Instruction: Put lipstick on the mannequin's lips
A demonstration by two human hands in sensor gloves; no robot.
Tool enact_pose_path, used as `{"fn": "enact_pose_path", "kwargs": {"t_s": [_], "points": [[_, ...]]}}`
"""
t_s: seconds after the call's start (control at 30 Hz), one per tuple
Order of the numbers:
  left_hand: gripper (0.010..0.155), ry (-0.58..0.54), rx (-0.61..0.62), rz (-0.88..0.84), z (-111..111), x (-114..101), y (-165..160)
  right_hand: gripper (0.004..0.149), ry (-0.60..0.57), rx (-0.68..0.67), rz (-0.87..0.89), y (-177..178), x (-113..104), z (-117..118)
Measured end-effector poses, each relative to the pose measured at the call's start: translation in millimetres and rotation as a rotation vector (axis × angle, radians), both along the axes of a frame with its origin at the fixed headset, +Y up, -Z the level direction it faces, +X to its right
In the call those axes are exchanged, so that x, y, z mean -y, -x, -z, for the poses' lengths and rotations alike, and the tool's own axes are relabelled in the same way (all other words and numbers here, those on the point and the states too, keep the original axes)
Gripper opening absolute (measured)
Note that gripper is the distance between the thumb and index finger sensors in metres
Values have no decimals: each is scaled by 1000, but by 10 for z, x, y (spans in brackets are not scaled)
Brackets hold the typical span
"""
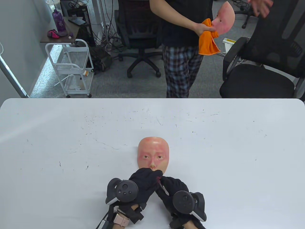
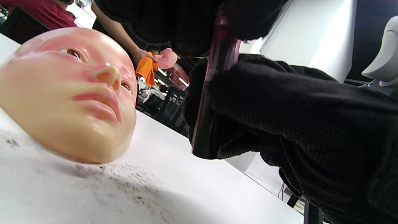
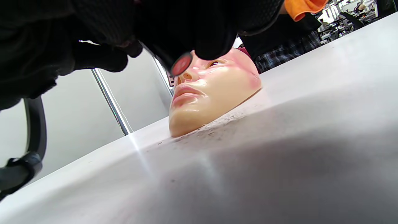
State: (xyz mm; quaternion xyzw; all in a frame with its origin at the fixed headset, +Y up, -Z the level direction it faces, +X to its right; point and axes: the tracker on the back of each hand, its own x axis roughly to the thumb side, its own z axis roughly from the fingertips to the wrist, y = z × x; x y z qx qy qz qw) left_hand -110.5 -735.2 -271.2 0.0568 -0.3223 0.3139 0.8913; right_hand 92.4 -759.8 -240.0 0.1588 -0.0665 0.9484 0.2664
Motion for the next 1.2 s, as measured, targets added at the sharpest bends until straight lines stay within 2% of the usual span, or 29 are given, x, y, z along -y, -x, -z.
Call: {"fn": "enact_pose_path", "kwargs": {"t_s": [0.1,0.23,0.33,0.43,0.57,0.67,1.0,1.2], "points": [[54,14,-20,-35,11,-32,51,54,12,-6,23,-18,-19,6],[54,0,-108,-237,38,-225,362,53,0,34,-24,-117,9,19],[54,-1,-266,-30,142,-289,628,53,2,47,28,-149,-14,25],[54,60,-362,187,309,-177,800,53,-5,58,3,-158,-7,29],[54,163,-392,266,444,-1,844,53,14,65,5,-178,23,52],[54,187,-399,353,510,87,790,53,24,75,7,-204,38,66],[54,237,-405,472,577,218,676,53,20,77,8,-210,40,64],[54,244,-402,439,554,347,697,53,12,76,-1,-202,40,57]]}}
